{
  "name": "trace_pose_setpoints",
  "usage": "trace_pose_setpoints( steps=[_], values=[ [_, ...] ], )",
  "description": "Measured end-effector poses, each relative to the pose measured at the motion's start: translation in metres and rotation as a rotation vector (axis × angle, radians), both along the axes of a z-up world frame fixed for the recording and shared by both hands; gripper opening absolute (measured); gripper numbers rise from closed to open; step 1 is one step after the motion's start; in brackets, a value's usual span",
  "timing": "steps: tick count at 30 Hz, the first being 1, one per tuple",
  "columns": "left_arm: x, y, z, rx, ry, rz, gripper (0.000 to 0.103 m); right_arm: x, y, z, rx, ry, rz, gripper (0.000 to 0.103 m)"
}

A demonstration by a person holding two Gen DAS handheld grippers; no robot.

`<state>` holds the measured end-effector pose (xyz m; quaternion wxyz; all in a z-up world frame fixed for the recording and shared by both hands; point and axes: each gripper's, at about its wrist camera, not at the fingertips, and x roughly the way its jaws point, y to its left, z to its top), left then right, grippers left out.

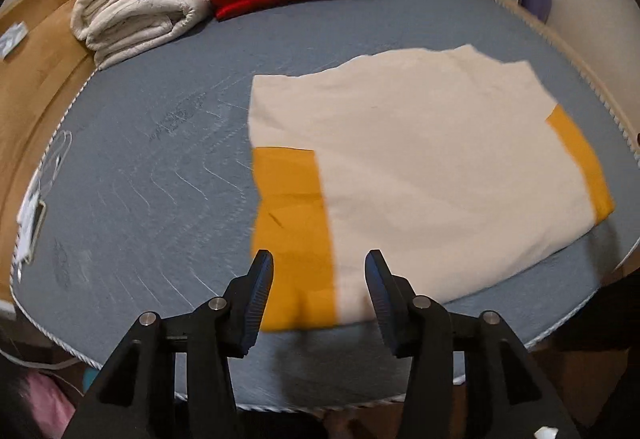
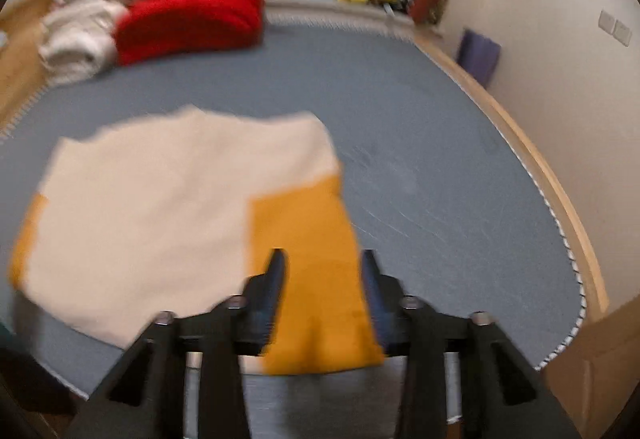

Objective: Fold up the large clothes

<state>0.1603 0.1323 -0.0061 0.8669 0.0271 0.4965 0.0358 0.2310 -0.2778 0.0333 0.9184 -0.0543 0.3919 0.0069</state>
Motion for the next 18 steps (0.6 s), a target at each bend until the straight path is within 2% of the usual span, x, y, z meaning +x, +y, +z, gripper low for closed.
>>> trace_pose_setpoints(
  steps=[1, 3, 6, 7, 9, 10, 12, 14, 16, 18],
  values=[
    [-0.003, -0.006, -0.001, -0.011, -0.006, 0.010, 0.045, -0.007, 0.007, 0.006, 0.018, -0.025, 0.010, 0.067],
    [-0.012, -0.010, -0.007, -0.033, -0.012, 0.039, 0.045, -0.031, 0.024, 0.014, 0.052, -0.086, 0.039, 0.068],
    [-0.017, -0.007, -0.021, -0.064, -0.001, 0.077, 0.045, -0.047, 0.054, 0.015, 0.066, -0.110, 0.084, 0.068],
    [-0.015, -0.007, -0.022, -0.081, 0.000, 0.087, 0.042, -0.043, 0.058, 0.008, 0.067, -0.103, 0.095, 0.068],
    [-0.018, -0.003, -0.029, -0.116, -0.016, 0.105, 0.029, -0.044, 0.064, -0.003, 0.076, -0.076, 0.113, 0.068],
    [-0.020, 0.000, -0.033, -0.143, -0.026, 0.118, 0.016, -0.046, 0.066, -0.008, 0.080, -0.063, 0.117, 0.068],
    [-0.025, 0.014, -0.044, -0.210, -0.033, 0.169, 0.012, -0.038, 0.069, -0.025, 0.082, -0.043, 0.130, 0.067],
    [-0.024, 0.032, -0.057, -0.275, -0.016, 0.238, 0.012, -0.038, 0.071, -0.031, 0.089, -0.030, 0.141, 0.060],
    [-0.022, 0.049, -0.070, -0.376, 0.008, 0.282, 0.012, -0.039, 0.072, -0.035, 0.105, -0.002, 0.156, 0.050],
    [-0.021, 0.061, -0.081, -0.449, 0.024, 0.327, 0.012, -0.039, 0.073, -0.039, 0.115, 0.020, 0.170, 0.046]
  ],
)
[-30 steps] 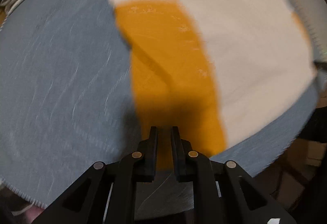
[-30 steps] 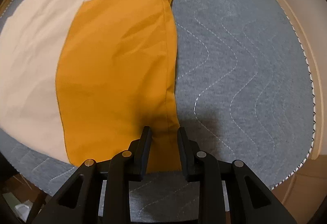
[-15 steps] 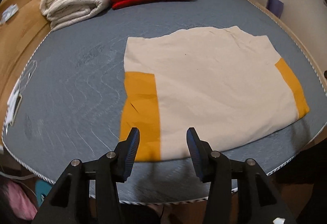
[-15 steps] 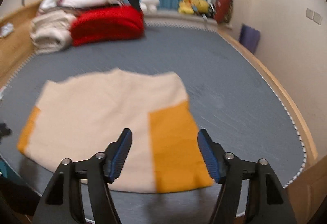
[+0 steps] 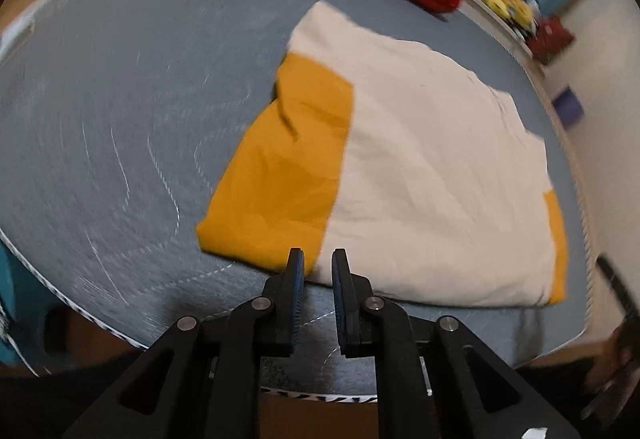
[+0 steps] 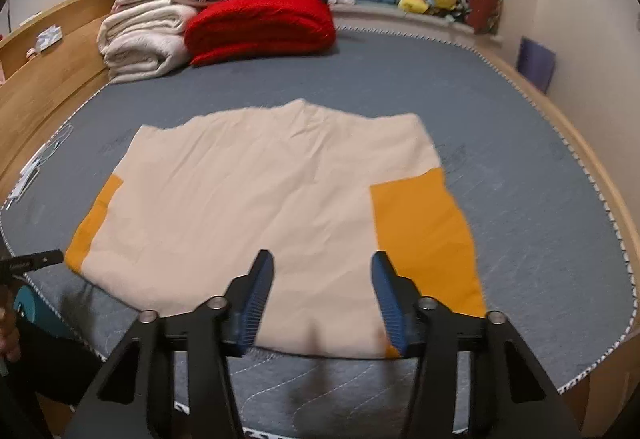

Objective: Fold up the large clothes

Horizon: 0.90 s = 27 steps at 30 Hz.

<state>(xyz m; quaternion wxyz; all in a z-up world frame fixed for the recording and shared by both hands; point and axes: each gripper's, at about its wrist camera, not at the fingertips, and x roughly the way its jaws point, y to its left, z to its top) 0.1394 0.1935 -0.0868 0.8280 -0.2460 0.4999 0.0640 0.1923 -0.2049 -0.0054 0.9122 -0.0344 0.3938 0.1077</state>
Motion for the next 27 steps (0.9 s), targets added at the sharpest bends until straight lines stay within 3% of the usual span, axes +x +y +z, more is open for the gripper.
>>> trace_pose_setpoints(
  steps=[4, 6, 12, 17, 27],
  values=[
    [0.000, 0.018, -0.030, -0.227, 0.053, 0.079, 0.023, 0.004, 0.008, -0.006, 0.008, 0.019, 0.031, 0.046],
    [-0.003, 0.022, -0.041, -0.283, 0.073, 0.120, 0.027, 0.004, 0.011, -0.005, 0.013, 0.026, 0.045, 0.046],
    [-0.002, 0.030, -0.060, -0.362, 0.071, 0.204, 0.036, 0.008, 0.026, -0.009, 0.017, 0.052, 0.096, 0.046],
    [-0.003, 0.040, -0.072, -0.439, -0.007, 0.288, 0.040, 0.012, 0.039, -0.017, 0.016, 0.087, 0.129, 0.046],
    [0.009, 0.048, -0.075, -0.454, -0.155, 0.344, 0.044, 0.021, 0.052, -0.026, 0.041, 0.140, 0.148, 0.046]
  ],
)
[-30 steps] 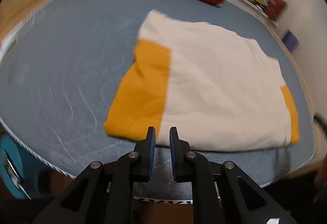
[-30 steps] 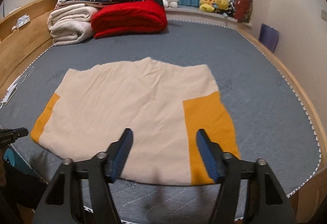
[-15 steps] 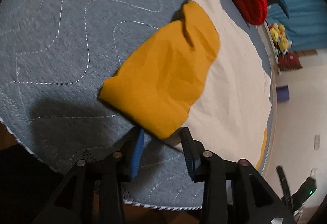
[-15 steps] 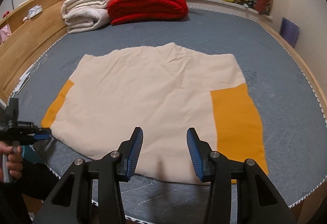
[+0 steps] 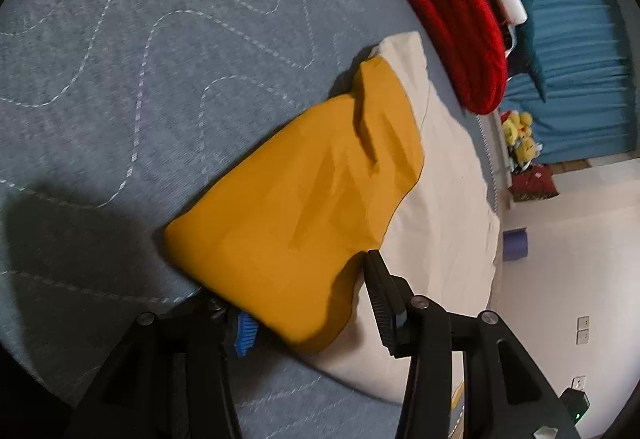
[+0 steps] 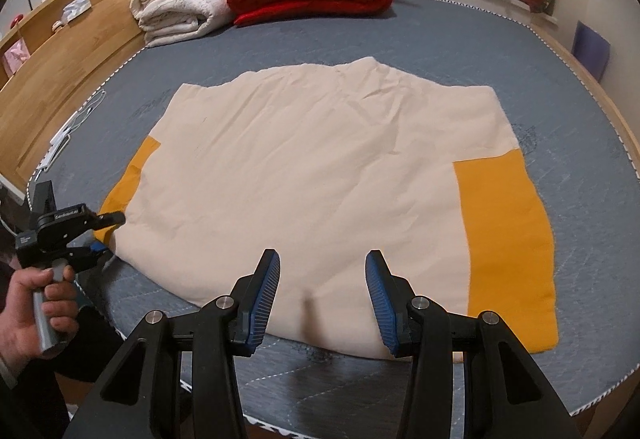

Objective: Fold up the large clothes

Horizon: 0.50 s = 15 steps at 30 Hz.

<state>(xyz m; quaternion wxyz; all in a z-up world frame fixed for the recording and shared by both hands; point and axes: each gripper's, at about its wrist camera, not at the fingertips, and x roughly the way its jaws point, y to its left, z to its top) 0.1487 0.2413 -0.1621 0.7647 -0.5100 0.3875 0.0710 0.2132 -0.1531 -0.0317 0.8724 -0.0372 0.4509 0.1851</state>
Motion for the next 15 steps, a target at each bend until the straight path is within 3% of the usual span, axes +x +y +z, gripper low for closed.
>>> trace_pose_setpoints(
  steps=[4, 6, 8, 13, 14, 15],
  values=[
    [0.009, -0.004, -0.002, -0.004, -0.049, 0.026, 0.043, 0.000, 0.008, -0.003, -0.002, 0.010, 0.017, 0.046],
    [0.012, -0.005, -0.005, -0.006, -0.059, 0.025, 0.035, -0.001, 0.013, -0.006, -0.005, 0.015, 0.036, 0.046],
    [0.019, -0.007, -0.006, -0.010, -0.070, 0.009, 0.018, -0.003, 0.019, -0.008, -0.011, 0.017, 0.055, 0.046],
    [0.019, -0.009, 0.018, 0.082, -0.097, -0.026, 0.013, -0.003, 0.034, -0.014, -0.019, 0.034, 0.090, 0.045],
    [0.017, -0.009, 0.026, 0.094, -0.111, -0.024, 0.013, -0.003, 0.038, -0.015, -0.019, 0.035, 0.097, 0.042],
    [0.015, -0.009, 0.035, 0.114, -0.126, -0.024, 0.012, -0.002, 0.043, -0.017, -0.013, 0.039, 0.108, 0.031]
  ],
)
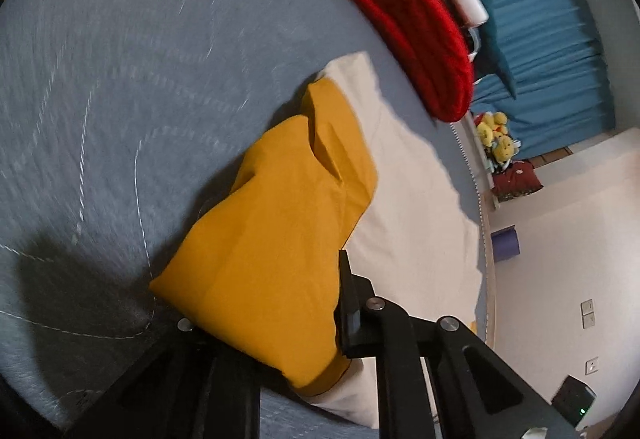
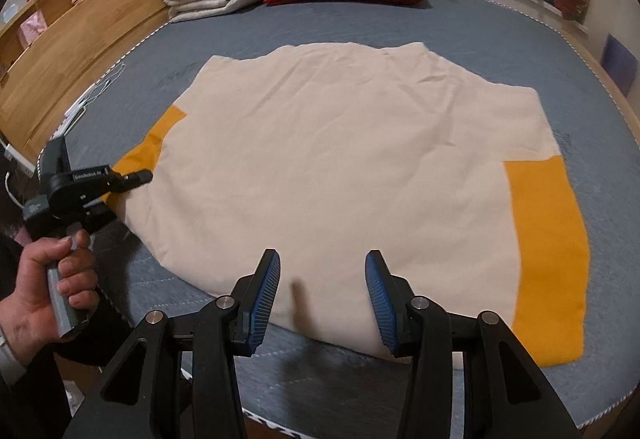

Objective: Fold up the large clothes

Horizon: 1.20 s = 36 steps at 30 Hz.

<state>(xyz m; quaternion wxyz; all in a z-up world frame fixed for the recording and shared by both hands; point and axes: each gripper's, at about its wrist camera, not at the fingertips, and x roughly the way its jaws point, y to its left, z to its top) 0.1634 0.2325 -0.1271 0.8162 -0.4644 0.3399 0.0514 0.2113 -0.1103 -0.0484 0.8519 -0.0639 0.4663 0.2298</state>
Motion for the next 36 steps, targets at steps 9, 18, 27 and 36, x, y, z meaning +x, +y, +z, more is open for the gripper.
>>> trace_pose_setpoints(
  steps=[9, 18, 27, 36],
  values=[
    [-0.019, -0.008, 0.060, 0.208, -0.044, -0.070, 0.012, 0.030, 0.044, -0.035, 0.053, 0.160, 0.056, 0.014],
    [-0.010, -0.039, 0.091, 0.401, -0.039, -0.182, 0.012, 0.052, 0.069, -0.069, -0.018, 0.261, 0.102, 0.013],
    [0.018, -0.130, 0.142, 0.592, -0.107, -0.288, 0.011, 0.039, -0.027, 0.073, 0.127, -0.179, -0.041, 0.019],
    [0.073, -0.320, 0.153, 0.736, -0.202, -0.590, 0.011, -0.037, -0.199, 0.173, 0.142, -0.747, -0.247, 0.099]
  ],
)
